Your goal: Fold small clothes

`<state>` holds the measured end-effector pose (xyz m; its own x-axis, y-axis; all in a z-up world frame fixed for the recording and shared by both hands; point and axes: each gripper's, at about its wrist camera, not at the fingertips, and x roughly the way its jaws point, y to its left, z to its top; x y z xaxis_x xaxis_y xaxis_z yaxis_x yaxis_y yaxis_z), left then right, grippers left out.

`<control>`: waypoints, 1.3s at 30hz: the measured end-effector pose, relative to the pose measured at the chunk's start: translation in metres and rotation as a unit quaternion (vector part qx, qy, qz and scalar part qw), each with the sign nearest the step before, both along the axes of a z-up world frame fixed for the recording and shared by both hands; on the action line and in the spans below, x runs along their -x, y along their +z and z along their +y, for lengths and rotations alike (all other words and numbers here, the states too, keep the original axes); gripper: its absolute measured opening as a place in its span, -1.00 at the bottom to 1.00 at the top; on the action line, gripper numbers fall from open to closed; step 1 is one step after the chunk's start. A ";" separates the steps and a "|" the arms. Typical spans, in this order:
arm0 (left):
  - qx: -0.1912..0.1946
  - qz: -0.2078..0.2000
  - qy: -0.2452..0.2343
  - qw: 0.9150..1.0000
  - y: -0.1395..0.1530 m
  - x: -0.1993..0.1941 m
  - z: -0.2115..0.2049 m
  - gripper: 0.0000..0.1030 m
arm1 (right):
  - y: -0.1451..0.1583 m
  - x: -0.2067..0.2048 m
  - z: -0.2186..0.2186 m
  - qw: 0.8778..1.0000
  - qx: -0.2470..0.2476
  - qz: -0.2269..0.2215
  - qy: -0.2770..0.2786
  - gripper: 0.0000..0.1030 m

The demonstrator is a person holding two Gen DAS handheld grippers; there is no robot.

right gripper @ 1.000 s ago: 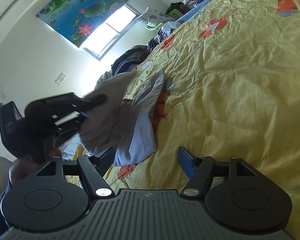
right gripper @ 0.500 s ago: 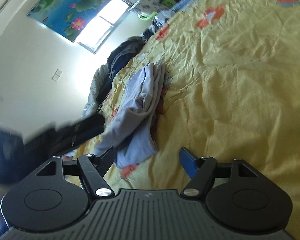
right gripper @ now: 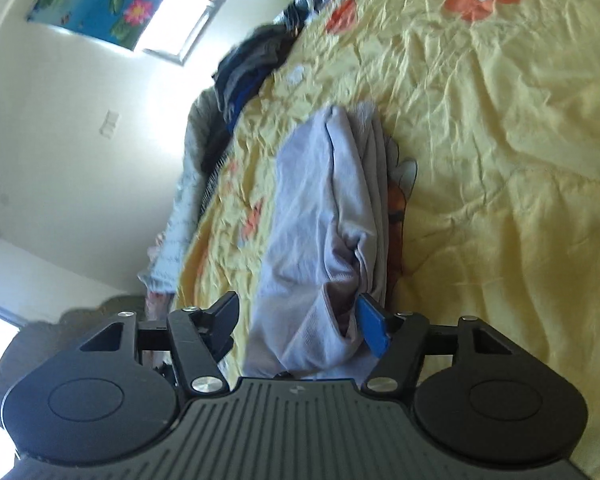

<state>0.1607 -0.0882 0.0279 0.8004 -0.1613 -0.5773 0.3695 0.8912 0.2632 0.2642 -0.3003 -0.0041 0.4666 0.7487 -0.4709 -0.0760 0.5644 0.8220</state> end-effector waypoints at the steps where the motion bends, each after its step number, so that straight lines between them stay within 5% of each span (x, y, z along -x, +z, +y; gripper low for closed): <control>1: 0.000 0.009 0.000 1.000 -0.005 -0.002 0.000 0.37 | -0.002 -0.001 0.003 1.000 0.012 0.005 0.004 0.13; 2: -0.001 0.013 0.006 1.000 -0.009 -0.005 0.001 0.37 | -0.004 -0.001 0.006 1.000 0.021 0.010 0.007 0.04; 5: 0.017 0.029 0.038 0.999 -0.019 -0.019 0.014 0.41 | -0.013 0.000 0.005 1.000 0.011 0.027 0.010 -0.80; 7: 0.044 0.041 0.053 0.997 -0.018 -0.024 0.025 0.42 | -0.017 0.002 0.000 0.999 -0.003 0.038 0.005 -0.83; 11: 0.036 0.031 0.053 0.997 -0.014 -0.018 0.032 0.41 | -0.016 0.011 -0.002 0.999 0.038 0.035 0.013 -0.86; 14: 0.058 0.047 0.098 0.992 -0.019 -0.022 0.046 0.38 | -0.026 0.017 -0.007 0.997 0.057 0.048 0.011 -0.88; 17: 0.095 0.067 0.100 0.988 -0.019 -0.022 0.052 0.00 | -0.035 0.022 -0.008 0.997 0.052 0.048 0.010 -0.93; 19: 0.065 0.052 0.086 0.993 -0.016 -0.016 0.040 -0.17 | -0.033 0.024 -0.007 0.998 0.052 0.044 0.009 -0.90; 24: 0.020 0.020 0.076 0.997 -0.002 -0.001 0.028 -0.13 | -0.005 0.023 -0.024 1.000 0.006 0.008 -0.012 -0.28; 29: 0.008 -0.015 0.032 0.999 0.014 0.004 0.008 -0.13 | 0.033 -0.012 -0.021 0.999 -0.013 -0.047 -0.021 -0.04; 34: -0.037 -0.002 0.022 0.999 -0.008 -0.012 -0.007 -0.10 | 0.022 -0.069 0.030 0.999 -0.025 -0.008 0.022 0.15; 37: -0.017 0.020 0.041 0.999 -0.019 -0.014 0.012 -0.10 | -0.006 -0.077 0.046 0.998 0.052 0.028 0.022 -0.09; 39: 0.070 0.061 0.061 0.994 -0.020 -0.021 0.038 -0.10 | -0.024 -0.072 0.032 0.999 0.033 0.029 0.005 -0.68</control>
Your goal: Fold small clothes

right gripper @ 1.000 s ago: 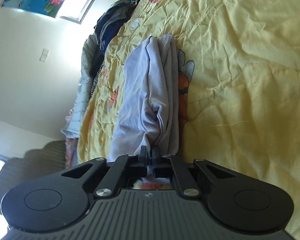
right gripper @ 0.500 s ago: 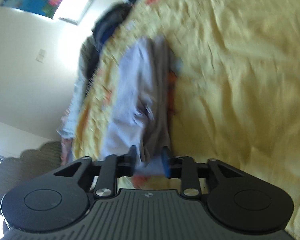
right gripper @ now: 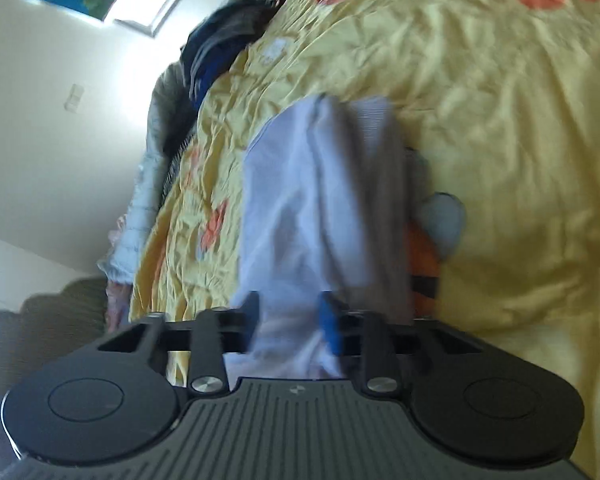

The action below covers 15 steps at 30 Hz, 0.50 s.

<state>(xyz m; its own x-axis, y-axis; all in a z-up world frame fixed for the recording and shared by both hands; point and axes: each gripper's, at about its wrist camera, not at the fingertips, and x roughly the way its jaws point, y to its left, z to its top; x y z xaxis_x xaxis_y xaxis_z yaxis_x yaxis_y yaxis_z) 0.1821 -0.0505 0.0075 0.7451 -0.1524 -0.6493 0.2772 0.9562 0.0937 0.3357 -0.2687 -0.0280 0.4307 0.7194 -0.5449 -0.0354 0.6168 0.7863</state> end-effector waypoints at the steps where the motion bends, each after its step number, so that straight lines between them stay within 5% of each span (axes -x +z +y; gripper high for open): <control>1: 0.025 0.012 0.007 1.000 0.000 -0.003 0.007 -0.09 | -0.008 0.000 -0.008 1.000 -0.013 0.017 -0.011 -0.83; 2: 0.032 0.017 0.010 0.999 0.001 -0.005 0.008 -0.09 | -0.015 0.000 -0.015 0.999 -0.025 0.034 -0.019 -0.95; 5: 0.021 0.009 0.002 1.000 0.009 0.001 0.001 -0.09 | -0.010 0.001 -0.014 0.999 -0.020 0.034 -0.014 -0.90; 7: 0.023 -0.002 -0.015 1.000 0.022 0.011 0.003 -0.10 | 0.006 0.000 -0.013 0.999 -0.020 0.031 -0.003 -0.47; 9: 0.038 -0.006 -0.044 0.998 0.040 0.021 0.008 -0.09 | 0.028 -0.001 -0.017 0.999 -0.031 -0.004 -0.010 0.18; 12: 0.068 -0.031 -0.052 0.996 0.064 0.022 0.010 0.07 | 0.062 -0.019 -0.022 0.997 -0.039 -0.063 -0.016 0.41; 15: 0.062 -0.064 -0.062 0.994 0.061 0.001 -0.011 0.20 | 0.071 -0.062 -0.007 0.997 -0.052 -0.053 0.000 0.48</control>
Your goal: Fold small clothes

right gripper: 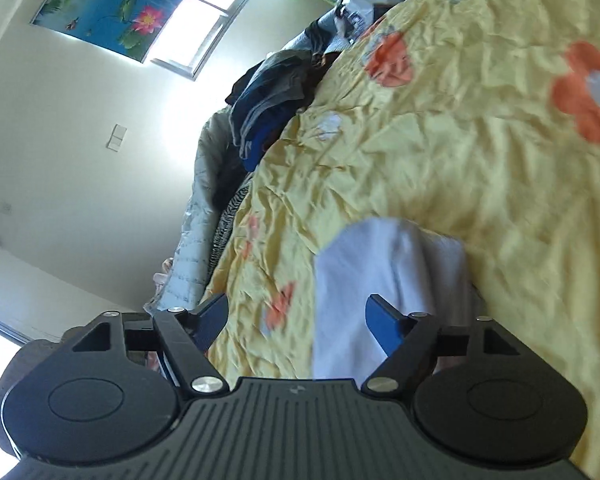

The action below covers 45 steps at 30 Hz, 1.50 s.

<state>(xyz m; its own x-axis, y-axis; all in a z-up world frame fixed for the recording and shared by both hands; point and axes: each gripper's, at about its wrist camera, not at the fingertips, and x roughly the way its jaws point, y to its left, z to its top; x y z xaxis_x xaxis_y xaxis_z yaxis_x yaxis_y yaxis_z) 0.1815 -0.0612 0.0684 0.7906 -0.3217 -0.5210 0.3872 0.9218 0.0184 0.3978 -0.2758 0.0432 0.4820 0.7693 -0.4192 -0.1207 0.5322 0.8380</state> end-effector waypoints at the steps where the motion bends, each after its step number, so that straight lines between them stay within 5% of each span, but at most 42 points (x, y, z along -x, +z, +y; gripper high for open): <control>1: -0.009 0.004 -0.004 1.000 -0.007 -0.010 -0.009 0.20 | -0.003 -0.015 0.007 1.000 -0.004 0.011 0.005 0.49; 4: -0.015 0.064 -0.019 0.998 -0.039 -0.033 -0.026 0.20 | -0.019 -0.055 0.032 0.998 0.019 0.056 0.005 0.48; 7: -0.030 0.044 -0.028 0.998 -0.055 -0.024 -0.027 0.21 | -0.043 -0.072 0.039 0.993 0.079 0.090 -0.013 0.39; 10: 0.007 0.052 -0.021 0.998 -0.057 -0.026 -0.016 0.21 | -0.068 -0.067 0.017 0.993 0.052 0.095 -0.039 -0.17; 12: -0.004 0.042 -0.020 0.999 -0.059 -0.025 -0.019 0.22 | -0.077 -0.065 0.008 0.993 0.041 0.104 -0.045 -0.53; 14: -0.022 0.040 -0.017 0.999 -0.055 -0.024 -0.025 0.23 | -0.078 -0.062 0.007 0.992 0.053 0.101 -0.045 -0.63; 16: -0.009 0.049 -0.003 0.999 -0.043 -0.023 -0.022 0.22 | -0.066 -0.052 0.007 0.993 0.051 0.092 -0.055 -0.39; 18: 0.003 0.051 0.011 0.999 -0.031 -0.021 -0.017 0.23 | -0.042 -0.032 0.010 0.997 0.047 0.051 -0.040 0.35; 20: -0.007 0.054 0.029 0.998 -0.027 -0.021 -0.015 0.30 | -0.022 -0.007 0.013 0.999 0.032 0.006 -0.012 0.56; 23: -0.023 0.078 0.053 0.995 -0.038 -0.029 -0.014 0.31 | -0.016 0.022 0.018 0.999 0.031 -0.011 0.029 0.55; 26: -0.042 0.073 0.054 0.995 -0.042 -0.028 -0.020 0.38 | -0.031 0.037 0.025 0.995 0.084 0.001 0.048 0.53; 27: -0.045 0.074 0.054 0.995 -0.042 -0.028 -0.022 0.40 | -0.039 0.039 0.025 0.994 0.101 0.005 0.045 0.32; 30: -0.045 0.074 0.058 0.995 -0.044 -0.028 -0.022 0.40 | -0.051 0.044 0.013 0.997 0.069 0.004 0.035 0.23; 34: -0.047 0.072 0.059 0.995 -0.044 -0.027 -0.023 0.40 | -0.050 0.045 0.011 0.997 0.064 0.016 0.027 0.23; 39: -0.045 0.071 0.066 0.994 -0.037 -0.025 -0.019 0.40 | -0.033 0.054 0.006 0.998 0.057 0.017 0.015 0.45; 41: -0.015 0.074 0.076 0.994 -0.026 -0.029 -0.004 0.40 | -0.024 0.057 -0.004 0.998 0.056 0.004 0.010 0.48; 43: 0.058 0.084 0.084 0.991 -0.012 -0.036 0.025 0.43 | -0.021 0.054 -0.016 0.997 0.076 0.001 0.004 0.51; 45: 0.152 0.126 0.098 0.975 -0.008 -0.053 0.060 0.50 | -0.025 0.049 -0.028 0.995 0.101 0.013 -0.003 0.54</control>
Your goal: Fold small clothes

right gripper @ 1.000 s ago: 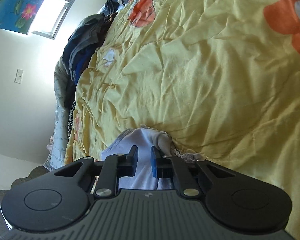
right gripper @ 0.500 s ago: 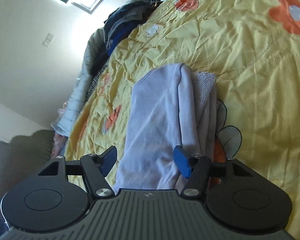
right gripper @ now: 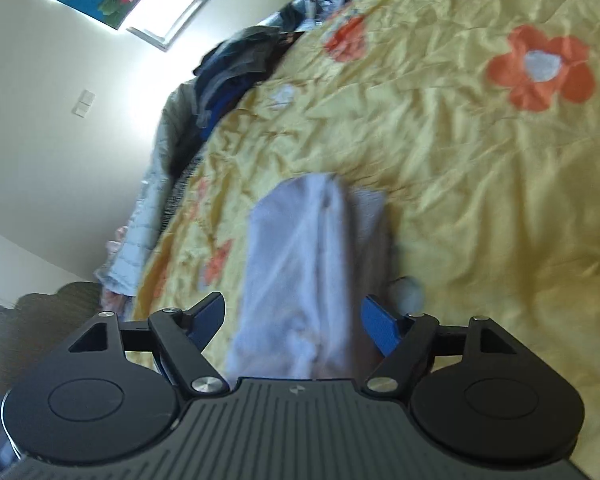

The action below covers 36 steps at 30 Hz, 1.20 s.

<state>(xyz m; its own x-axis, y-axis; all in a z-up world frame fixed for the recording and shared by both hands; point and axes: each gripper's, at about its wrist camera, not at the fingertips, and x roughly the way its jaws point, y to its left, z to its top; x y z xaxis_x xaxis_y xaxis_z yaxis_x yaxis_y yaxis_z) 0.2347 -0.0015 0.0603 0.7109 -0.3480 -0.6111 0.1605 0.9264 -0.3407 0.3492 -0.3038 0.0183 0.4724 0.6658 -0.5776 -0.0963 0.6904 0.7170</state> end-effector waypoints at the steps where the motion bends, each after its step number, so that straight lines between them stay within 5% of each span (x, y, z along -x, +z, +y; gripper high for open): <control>1: 0.069 0.038 0.004 0.997 -0.005 -0.014 0.021 0.51 | -0.004 -0.003 -0.005 1.000 0.008 0.012 -0.003 0.54; 3: 0.179 0.100 0.015 0.979 -0.024 -0.040 0.052 0.51 | -0.016 -0.009 -0.009 0.999 0.018 0.037 -0.003 0.54; 4: 0.202 0.117 0.031 0.972 -0.033 -0.050 0.061 0.51 | -0.021 -0.010 -0.009 0.999 0.023 0.045 -0.002 0.53; 9: 0.283 0.199 0.029 0.938 -0.068 -0.086 0.070 0.50 | -0.027 -0.015 0.002 0.999 0.014 0.050 0.015 0.60; 13: 0.306 0.207 0.021 0.929 -0.078 -0.100 0.062 0.48 | -0.032 -0.024 0.015 0.998 -0.015 0.056 0.033 0.66; 15: 0.297 0.208 0.028 0.932 -0.077 -0.106 0.061 0.28 | -0.034 -0.029 0.021 0.997 -0.031 0.060 0.039 0.69; 16: 0.280 0.210 0.030 0.936 -0.076 -0.108 0.059 -0.15 | -0.035 -0.031 0.025 0.997 -0.035 0.061 0.040 0.69; 18: 0.247 0.223 0.033 0.942 -0.076 -0.112 0.055 -0.55 | -0.033 -0.033 0.030 0.997 -0.031 0.061 0.037 0.32; 19: 0.243 0.222 0.030 0.944 -0.075 -0.113 0.055 -0.59 | -0.032 -0.034 0.032 0.998 -0.014 0.061 0.032 0.17; 21: 0.225 0.220 0.024 0.949 -0.072 -0.113 0.053 -0.63 | -0.034 -0.034 0.035 0.998 0.013 0.059 0.031 -0.53; 31: 0.161 0.184 0.026 0.969 -0.021 -0.099 0.082 -0.76 | -0.006 -0.012 0.052 0.997 -0.062 0.023 0.038 -0.56; 34: 0.169 0.200 0.033 0.965 -0.034 -0.109 0.095 -0.76 | -0.017 -0.016 0.060 0.998 -0.038 0.030 0.034 -0.55; 36: 0.181 0.215 0.040 0.959 -0.045 -0.105 0.098 -0.76 | -0.027 -0.020 0.056 0.999 -0.020 0.037 0.011 -0.36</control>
